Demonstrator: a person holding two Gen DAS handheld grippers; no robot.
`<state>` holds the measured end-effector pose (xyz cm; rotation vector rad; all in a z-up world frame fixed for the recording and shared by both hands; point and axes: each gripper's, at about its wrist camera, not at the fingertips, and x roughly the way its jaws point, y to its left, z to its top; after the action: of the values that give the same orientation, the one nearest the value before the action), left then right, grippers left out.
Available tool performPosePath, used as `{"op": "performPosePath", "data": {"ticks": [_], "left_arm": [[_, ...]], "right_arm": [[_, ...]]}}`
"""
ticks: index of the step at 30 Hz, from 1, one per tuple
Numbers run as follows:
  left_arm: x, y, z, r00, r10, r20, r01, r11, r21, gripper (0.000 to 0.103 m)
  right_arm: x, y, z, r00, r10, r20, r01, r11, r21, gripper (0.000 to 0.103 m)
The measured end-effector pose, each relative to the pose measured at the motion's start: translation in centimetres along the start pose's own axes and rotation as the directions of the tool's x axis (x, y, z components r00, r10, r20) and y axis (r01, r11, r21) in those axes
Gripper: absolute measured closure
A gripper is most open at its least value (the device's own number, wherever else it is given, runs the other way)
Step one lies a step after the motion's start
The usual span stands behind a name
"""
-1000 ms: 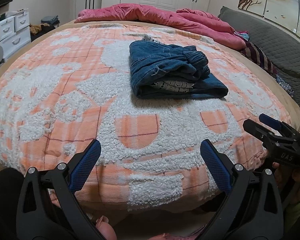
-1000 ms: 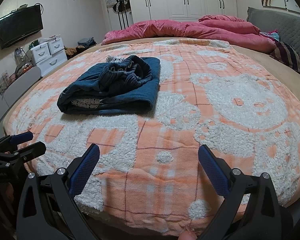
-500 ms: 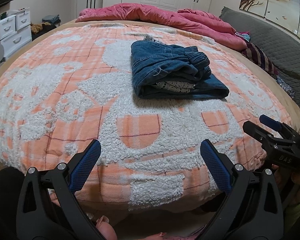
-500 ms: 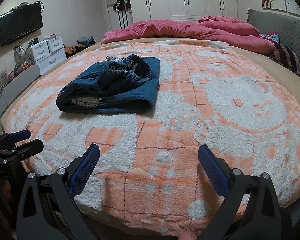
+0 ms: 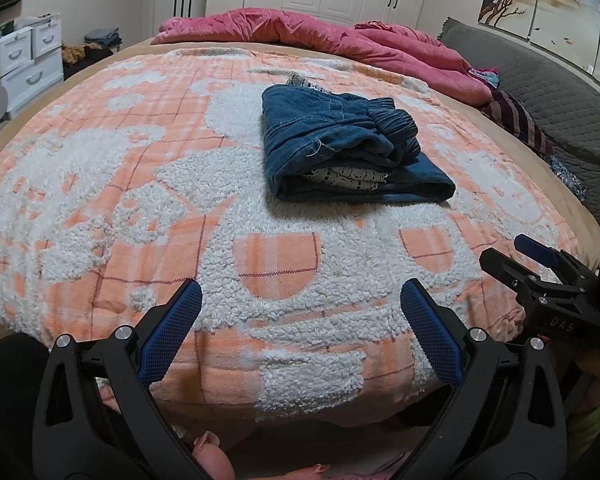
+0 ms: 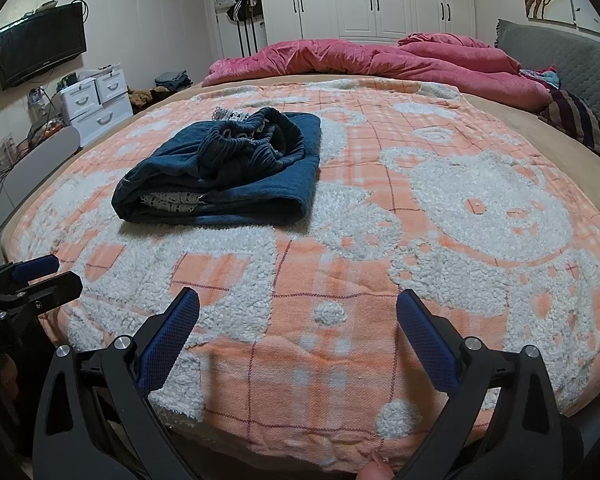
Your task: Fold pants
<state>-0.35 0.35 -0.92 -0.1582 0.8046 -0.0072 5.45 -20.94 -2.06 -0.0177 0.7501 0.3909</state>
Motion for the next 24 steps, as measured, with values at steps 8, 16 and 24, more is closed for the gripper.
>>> {"op": "performPosePath", "data": {"ticks": [8, 16, 24], "left_arm": [[-0.04, 0.07, -0.02, 1.0, -0.001, 0.002, 0.001, 1.0, 0.0, 0.01], [-0.04, 0.1, -0.01, 1.0, -0.007, -0.008, 0.007, 1.0, -0.001, 0.01], [-0.29, -0.06, 0.04, 1.0, -0.017, -0.005, 0.017, 1.0, 0.001, 0.01]], "right_arm": [[0.04, 0.04, -0.02, 1.0, 0.001, 0.0, -0.001, 1.0, -0.004, 0.005], [0.1, 0.12, -0.08, 1.0, -0.001, -0.003, 0.001, 1.0, -0.007, 0.005], [0.17, 0.15, -0.08, 1.0, -0.002, -0.004, 0.002, 1.0, -0.007, 0.005]]}}
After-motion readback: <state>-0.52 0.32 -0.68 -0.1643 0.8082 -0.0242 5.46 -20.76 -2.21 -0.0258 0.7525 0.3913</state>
